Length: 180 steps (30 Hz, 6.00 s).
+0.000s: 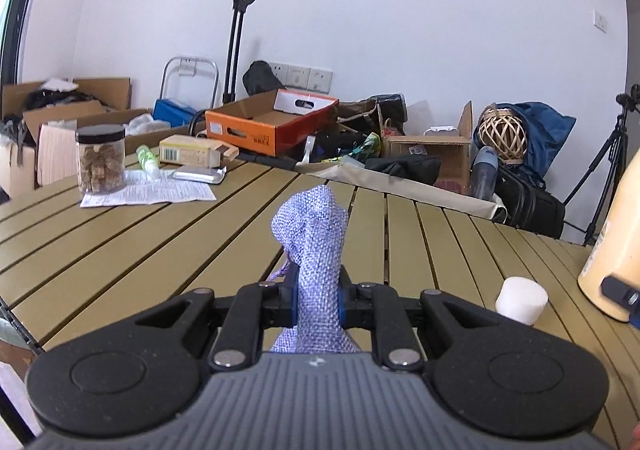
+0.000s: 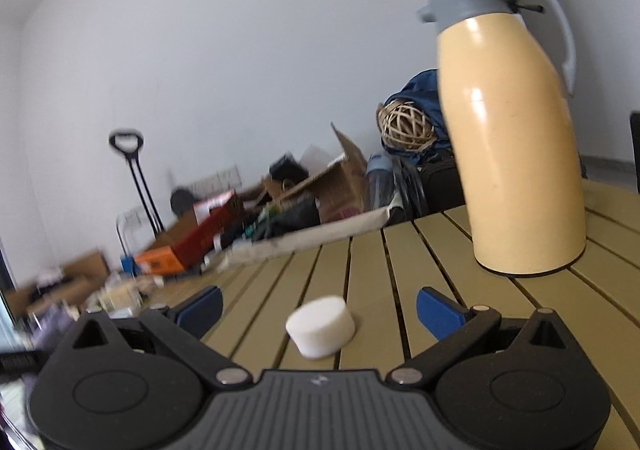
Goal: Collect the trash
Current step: 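Close the right tool on the white round foam sponge while the left tool holds the pouch, then carry the pouch and sponge down from the table toward the bin, then open the right tool over the bin to drop the white sponge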
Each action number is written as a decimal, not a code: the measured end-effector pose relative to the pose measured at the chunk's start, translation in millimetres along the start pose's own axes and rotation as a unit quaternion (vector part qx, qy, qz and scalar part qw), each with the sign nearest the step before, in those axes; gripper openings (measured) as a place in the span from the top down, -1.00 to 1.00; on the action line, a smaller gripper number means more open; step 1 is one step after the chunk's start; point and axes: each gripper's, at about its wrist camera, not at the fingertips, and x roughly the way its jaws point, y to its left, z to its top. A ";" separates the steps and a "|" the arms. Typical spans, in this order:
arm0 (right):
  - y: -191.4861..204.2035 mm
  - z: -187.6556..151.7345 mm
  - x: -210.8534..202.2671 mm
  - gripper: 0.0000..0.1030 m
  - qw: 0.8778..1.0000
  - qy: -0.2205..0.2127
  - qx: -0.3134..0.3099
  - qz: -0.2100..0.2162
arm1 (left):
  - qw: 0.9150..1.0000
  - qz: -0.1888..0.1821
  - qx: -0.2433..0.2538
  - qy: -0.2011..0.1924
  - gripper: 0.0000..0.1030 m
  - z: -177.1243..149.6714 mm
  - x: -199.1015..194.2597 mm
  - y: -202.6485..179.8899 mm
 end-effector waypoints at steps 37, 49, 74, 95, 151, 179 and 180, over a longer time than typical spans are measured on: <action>62.7 -2.9 148.6 -0.11 0.962 0.211 -0.104 -0.140 | 0.999 0.020 -0.044 0.025 0.68 18.7 10.2 55.5; 59.1 9.5 99.0 -0.08 0.977 0.166 -0.090 -0.097 | 0.999 0.015 -0.040 0.026 0.68 18.6 8.2 54.0; 85.8 -7.3 -69.1 -0.07 0.984 0.140 -0.108 -0.012 | 0.999 -0.016 -0.019 0.047 0.68 -15.3 -51.2 58.7; 98.3 -62.3 -166.4 -0.07 0.979 0.172 -0.103 0.020 | 0.995 -0.054 0.053 0.068 0.68 -77.5 -128.4 65.6; 36.0 -222.4 -125.8 -0.06 0.921 0.371 -0.111 -0.033 | 0.945 -0.001 0.154 0.287 0.68 -211.1 -65.7 71.1; 108.6 -230.9 -53.5 -0.87 0.914 0.384 -0.126 -0.034 | 0.947 0.001 0.120 0.297 0.68 -200.4 -57.1 91.8; 106.2 -230.2 -54.6 -0.87 0.914 0.383 -0.124 -0.038 | 0.947 -0.003 0.120 0.297 0.68 -199.2 -56.7 87.7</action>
